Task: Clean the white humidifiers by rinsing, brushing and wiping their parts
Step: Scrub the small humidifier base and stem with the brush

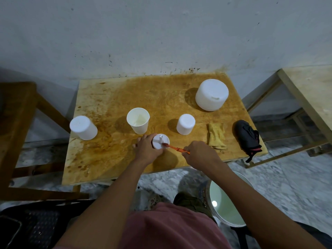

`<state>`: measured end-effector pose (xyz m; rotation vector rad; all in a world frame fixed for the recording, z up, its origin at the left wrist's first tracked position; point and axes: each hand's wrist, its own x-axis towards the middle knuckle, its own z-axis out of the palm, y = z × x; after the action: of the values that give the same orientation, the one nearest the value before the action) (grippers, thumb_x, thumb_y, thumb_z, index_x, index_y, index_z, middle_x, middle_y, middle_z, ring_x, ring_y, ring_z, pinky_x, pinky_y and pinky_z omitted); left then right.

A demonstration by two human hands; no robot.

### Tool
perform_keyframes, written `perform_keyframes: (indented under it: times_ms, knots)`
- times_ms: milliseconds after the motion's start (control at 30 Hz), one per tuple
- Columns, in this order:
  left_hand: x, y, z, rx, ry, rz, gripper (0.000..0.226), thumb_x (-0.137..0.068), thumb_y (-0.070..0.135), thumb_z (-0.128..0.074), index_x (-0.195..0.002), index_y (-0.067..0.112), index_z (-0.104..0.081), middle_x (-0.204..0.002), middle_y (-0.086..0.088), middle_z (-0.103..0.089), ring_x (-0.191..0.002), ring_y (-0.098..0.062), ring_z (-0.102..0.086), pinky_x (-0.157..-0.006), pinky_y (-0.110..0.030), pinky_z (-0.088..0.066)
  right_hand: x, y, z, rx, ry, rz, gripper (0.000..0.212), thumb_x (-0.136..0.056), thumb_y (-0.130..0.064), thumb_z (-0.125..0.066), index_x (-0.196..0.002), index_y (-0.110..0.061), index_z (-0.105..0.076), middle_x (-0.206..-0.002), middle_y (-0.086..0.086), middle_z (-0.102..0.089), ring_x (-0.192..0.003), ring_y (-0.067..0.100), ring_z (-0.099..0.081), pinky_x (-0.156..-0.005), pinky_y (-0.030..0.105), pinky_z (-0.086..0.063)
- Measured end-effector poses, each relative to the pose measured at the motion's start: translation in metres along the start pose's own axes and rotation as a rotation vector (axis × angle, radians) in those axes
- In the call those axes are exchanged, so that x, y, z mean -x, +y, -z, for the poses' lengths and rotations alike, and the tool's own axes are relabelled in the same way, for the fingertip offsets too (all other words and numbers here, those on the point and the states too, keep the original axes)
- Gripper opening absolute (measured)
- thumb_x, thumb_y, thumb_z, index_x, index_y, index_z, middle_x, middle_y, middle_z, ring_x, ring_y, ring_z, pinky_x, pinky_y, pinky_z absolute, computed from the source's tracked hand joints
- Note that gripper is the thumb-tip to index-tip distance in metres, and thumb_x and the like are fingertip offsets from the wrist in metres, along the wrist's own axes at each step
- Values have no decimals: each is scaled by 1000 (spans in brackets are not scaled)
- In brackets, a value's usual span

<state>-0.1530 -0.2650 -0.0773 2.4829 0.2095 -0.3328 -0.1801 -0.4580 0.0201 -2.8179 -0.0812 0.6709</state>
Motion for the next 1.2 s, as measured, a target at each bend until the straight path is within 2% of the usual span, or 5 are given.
perform_keyframes:
  times_ms: [267, 400, 600, 1033, 1200]
  knots:
    - [0, 2, 2, 9, -7, 15, 69, -77, 53, -74, -138, 34, -49, -140, 4, -47, -133, -25, -32, -104, -44, -23, -2, -22, -13, 78, 66, 87, 30, -102, -35, -44, -114, -18, -66, -85, 1, -55, -76, 21, -55, -60, 30, -38]
    - [1, 2, 2, 9, -6, 2, 66, -77, 48, -74, -137, 34, -49, -139, 4, -49, -131, -24, -34, -103, -43, -23, 2, -10, -10, 7, -2, 71, 30, -100, -35, -47, -113, -19, -69, -88, 2, -59, -81, 21, -59, -64, 32, -48]
    - [2, -1, 2, 38, -12, -6, 70, -74, 62, -72, -136, 36, -50, -137, 5, -49, -131, -25, -35, -104, -47, -25, 2, 6, 6, 25, 23, 9, 31, -97, -41, -50, -115, -26, -71, -99, 0, -69, -89, 21, -65, -72, 35, -55]
    - [1, 0, 6, 68, -55, -9, 63, -76, 42, -77, -134, 35, -51, -134, 3, -49, -131, -27, -34, -104, -46, -24, -31, -3, 13, 2, 25, 61, 29, -94, -45, -52, -108, -32, -74, -82, -2, -65, -83, 20, -64, -55, 24, -38]
    - [0, -1, 8, 93, -49, -30, 62, -75, 46, -78, -131, 38, -54, -131, 4, -52, -128, -26, -36, -102, -46, -26, -48, 7, 28, 226, 69, 107, 34, -93, -56, -48, -116, -42, -69, -107, -3, -70, -96, 21, -66, -67, 28, -43]
